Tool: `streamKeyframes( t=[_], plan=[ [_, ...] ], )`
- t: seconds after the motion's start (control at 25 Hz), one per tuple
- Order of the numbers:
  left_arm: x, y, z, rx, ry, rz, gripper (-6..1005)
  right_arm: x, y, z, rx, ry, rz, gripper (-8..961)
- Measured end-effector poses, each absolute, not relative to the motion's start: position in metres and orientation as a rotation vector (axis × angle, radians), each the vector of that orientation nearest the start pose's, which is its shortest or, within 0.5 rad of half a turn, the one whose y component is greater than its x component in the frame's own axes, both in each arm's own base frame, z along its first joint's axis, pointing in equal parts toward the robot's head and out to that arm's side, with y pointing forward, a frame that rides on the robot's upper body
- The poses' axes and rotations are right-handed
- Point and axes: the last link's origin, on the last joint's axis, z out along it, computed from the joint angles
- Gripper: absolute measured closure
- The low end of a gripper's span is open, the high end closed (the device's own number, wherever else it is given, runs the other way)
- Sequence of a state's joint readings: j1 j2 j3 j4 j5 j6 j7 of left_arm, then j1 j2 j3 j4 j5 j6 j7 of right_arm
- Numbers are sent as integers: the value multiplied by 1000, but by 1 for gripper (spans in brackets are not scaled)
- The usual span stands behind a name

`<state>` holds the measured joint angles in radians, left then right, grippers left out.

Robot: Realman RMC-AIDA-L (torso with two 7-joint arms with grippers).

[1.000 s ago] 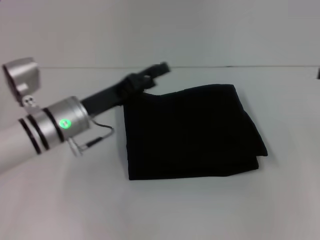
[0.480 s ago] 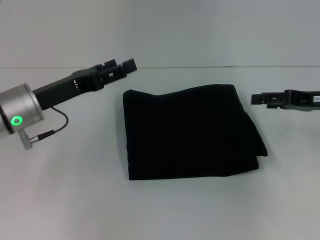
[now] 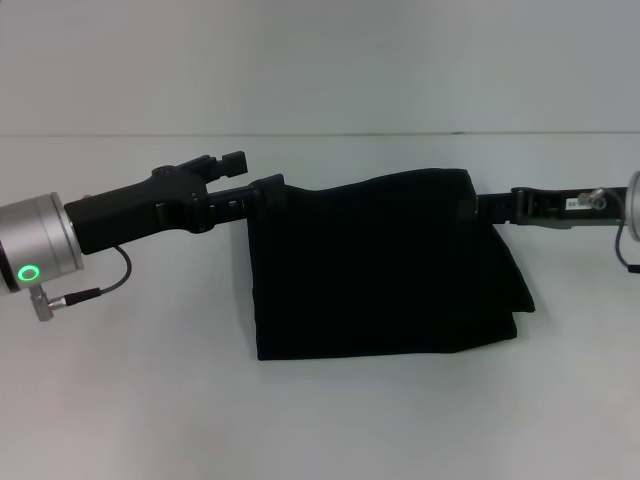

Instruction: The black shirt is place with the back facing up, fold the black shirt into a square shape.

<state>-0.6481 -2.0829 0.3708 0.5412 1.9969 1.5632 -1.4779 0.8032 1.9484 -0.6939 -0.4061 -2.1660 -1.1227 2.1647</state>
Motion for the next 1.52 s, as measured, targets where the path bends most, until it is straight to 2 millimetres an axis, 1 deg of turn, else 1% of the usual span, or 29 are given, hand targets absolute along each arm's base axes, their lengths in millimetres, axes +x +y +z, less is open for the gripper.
streamKeyframes(
  t=[0.16,0.48,0.68,0.92,1.16,1.36,1.52],
  plan=[
    [-242,361,16,-2484,-826,-1032,54,258,423,5,-2245,1550,480,343],
    [-245,361,15,-2484,-821,-1005,54,265,419,4,-2183,1621,502,369],
    [-246,362,14,-2479,-823,-989,54,264,420,-3,-2161,1633,512,386],
    [-248,365,13,-2471,-821,-955,54,257,422,-12,-2157,1633,521,405],
    [-250,367,14,-2461,-818,-940,53,260,425,-12,-2106,1635,543,425],
    [-250,367,14,-2458,-818,-937,53,259,425,-14,-2113,1638,538,646],
    [-251,368,14,-2453,-821,-933,53,260,427,-14,-2100,1626,541,797]
  ],
)
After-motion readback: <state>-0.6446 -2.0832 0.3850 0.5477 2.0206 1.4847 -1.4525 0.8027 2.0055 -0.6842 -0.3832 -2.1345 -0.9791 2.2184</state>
